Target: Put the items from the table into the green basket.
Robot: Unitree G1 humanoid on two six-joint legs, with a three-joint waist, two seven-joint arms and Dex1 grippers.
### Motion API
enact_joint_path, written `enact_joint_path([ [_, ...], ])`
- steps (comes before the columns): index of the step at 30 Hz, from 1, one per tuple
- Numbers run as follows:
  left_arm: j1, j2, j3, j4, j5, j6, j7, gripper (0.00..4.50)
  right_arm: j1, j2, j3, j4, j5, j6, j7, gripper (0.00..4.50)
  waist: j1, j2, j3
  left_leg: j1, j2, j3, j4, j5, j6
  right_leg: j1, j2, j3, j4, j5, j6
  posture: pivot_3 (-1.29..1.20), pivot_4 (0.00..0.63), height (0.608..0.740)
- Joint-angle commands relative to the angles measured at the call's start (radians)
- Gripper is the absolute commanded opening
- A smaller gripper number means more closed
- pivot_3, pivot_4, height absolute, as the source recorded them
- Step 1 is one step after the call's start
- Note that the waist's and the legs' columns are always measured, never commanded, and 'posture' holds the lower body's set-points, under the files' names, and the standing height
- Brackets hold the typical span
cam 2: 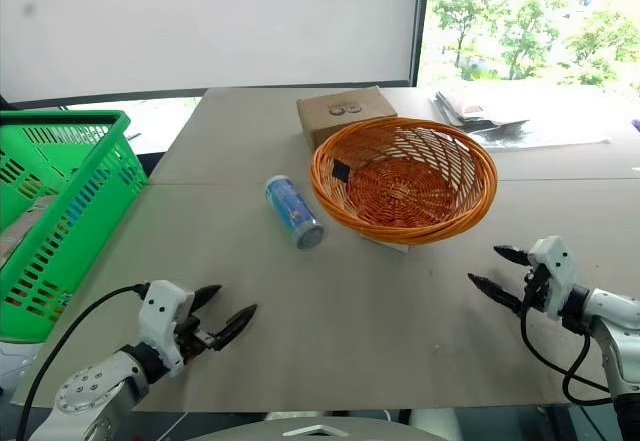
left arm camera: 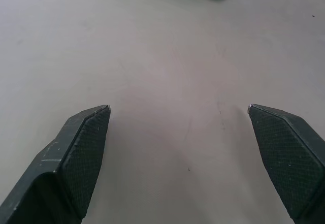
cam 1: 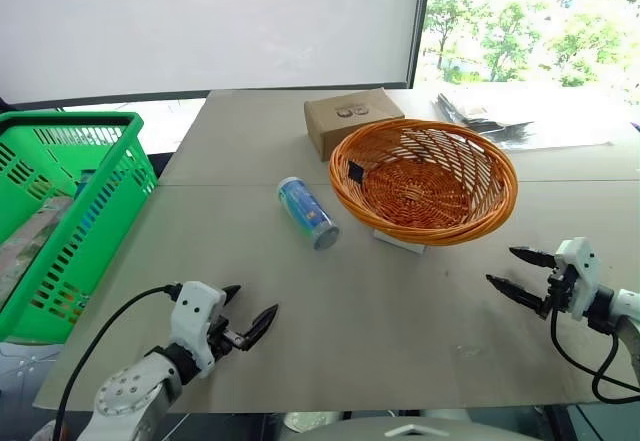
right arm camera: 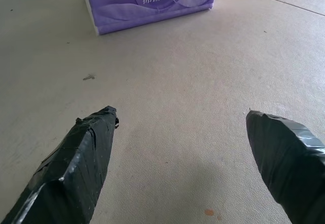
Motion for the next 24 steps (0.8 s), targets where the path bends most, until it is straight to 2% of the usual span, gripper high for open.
enact_joint_path([
  [1,-0.004,0.002,0.019,-0.049,-0.012,-0.018,0.004,4.47,-0.032,-0.009,-0.019,0.006,0.005,-0.024,0.008,4.36,0.0,0.0,-0.001,0.0,0.0,0.0,0.0,0.0,0.0,0.0,0.0,0.0,0.0,0.0,0.0,0.23,0.019,0.74],
  [21,-0.044,0.014,0.027,-0.056,-0.042,-0.028,-0.024,4.47,-0.078,-0.04,-0.023,0.093,-0.067,-0.11,-0.002,4.36,0.001,0.001,-0.002,0.0,0.0,0.001,0.0,0.0,0.0,0.0,0.002,0.001,0.0,0.0,0.0,0.21,0.01,0.74],
  [24,-0.06,0.027,0.074,-0.11,-0.147,0.025,-0.044,4.47,-0.114,-0.102,-0.064,0.096,-0.055,-0.121,0.019,4.36,0.001,0.003,-0.003,0.0,0.0,0.002,0.0,0.0,0.0,0.0,0.002,0.002,0.0,0.0,0.0,0.21,0.006,0.74],
])
